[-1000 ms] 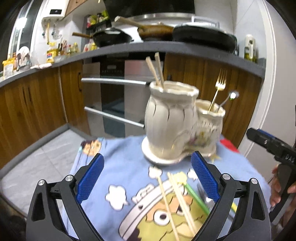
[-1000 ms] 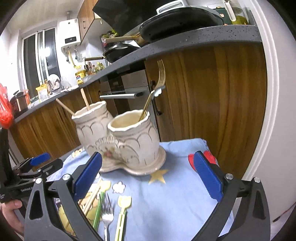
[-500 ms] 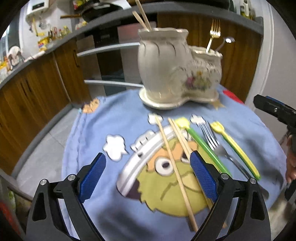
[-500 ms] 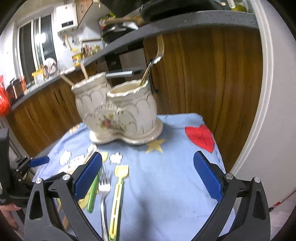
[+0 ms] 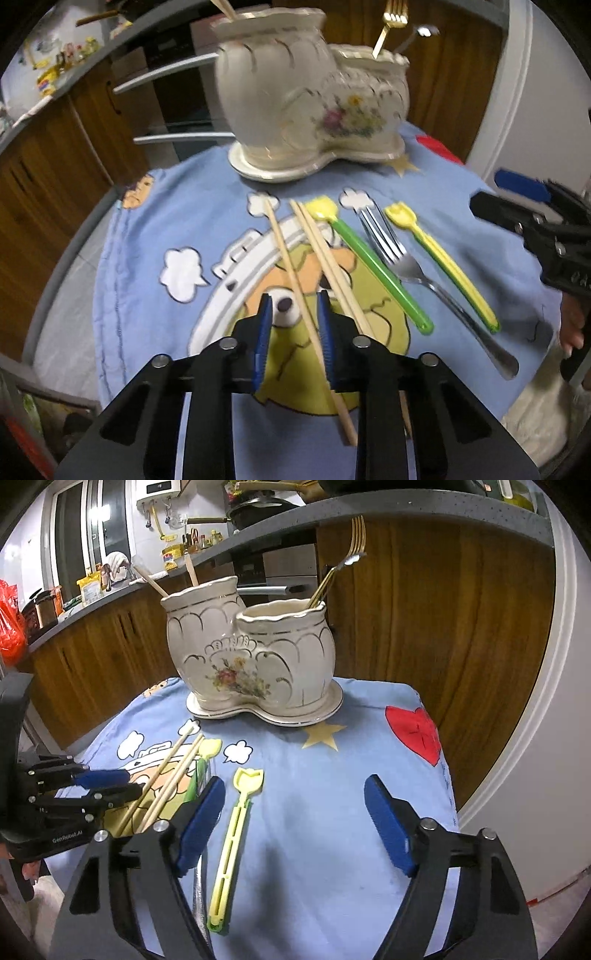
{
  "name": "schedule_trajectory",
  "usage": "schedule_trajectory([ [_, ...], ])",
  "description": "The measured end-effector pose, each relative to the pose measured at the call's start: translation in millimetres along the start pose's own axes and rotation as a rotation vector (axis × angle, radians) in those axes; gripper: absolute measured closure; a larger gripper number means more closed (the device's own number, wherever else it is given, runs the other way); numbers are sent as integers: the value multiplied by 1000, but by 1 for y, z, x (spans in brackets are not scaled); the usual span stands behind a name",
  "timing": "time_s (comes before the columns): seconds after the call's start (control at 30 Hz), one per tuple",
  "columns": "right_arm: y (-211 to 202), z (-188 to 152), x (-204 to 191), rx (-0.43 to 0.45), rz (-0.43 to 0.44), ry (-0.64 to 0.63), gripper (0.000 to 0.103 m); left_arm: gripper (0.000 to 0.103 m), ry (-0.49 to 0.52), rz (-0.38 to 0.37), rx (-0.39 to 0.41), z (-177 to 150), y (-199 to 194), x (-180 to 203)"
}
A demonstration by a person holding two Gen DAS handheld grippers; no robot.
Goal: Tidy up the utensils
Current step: 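Move both grippers back to the utensils while the left gripper reaches for another chopstick, then close the left gripper on a chopstick while the right grasps the yellow tulip-head spoon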
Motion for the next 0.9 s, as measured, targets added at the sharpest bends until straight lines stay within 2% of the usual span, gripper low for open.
schedule_trajectory([
  [0.07, 2, -1, 0, -8, 7, -4, 27, 80, 8, -10, -27, -2, 4, 2],
  [0.1, 3, -2, 0, -13, 11, -6, 27, 86, 15, -3, -37, -3, 6, 3],
  [0.2, 5, -3, 0, -27, 18, -14, 27, 88, 20, 6, -47, -2, 8, 4],
  [0.27, 6, -4, -1, -34, 22, -17, 28, 95, 24, 16, -49, -2, 8, 4],
  [0.4, 7, -7, -6, -73, 60, -34, 29, 98, 6, 10, -29, -3, 7, -1],
  [0.53, 19, -18, -18, -176, 161, -25, 44, 98, -24, -4, 2, -5, 4, -10],
  [0.6, 24, -22, -25, -205, 161, -48, 52, 98, -23, 6, 15, -7, 1, -13],
  [0.67, 24, -23, -30, -211, 147, -72, 66, 98, -21, 8, 28, -8, -2, -15],
  [0.7, 24, -23, -33, -214, 139, -85, 70, 98, -22, 5, 34, -8, -4, -15],
  [0.9, 34, -22, -39, -237, 119, -101, 75, 98, -27, -15, 70, -7, -13, -17],
])
Point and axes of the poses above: each gripper's, at about its wrist camera, not at the fingertips, and y roughly the way its jaws point, x to its right, z to its top, the point moved 5 cm from there along y, roughly the way its jaws point, and after that the axes turned 6 degrees about -y, right-handed, at the moved point
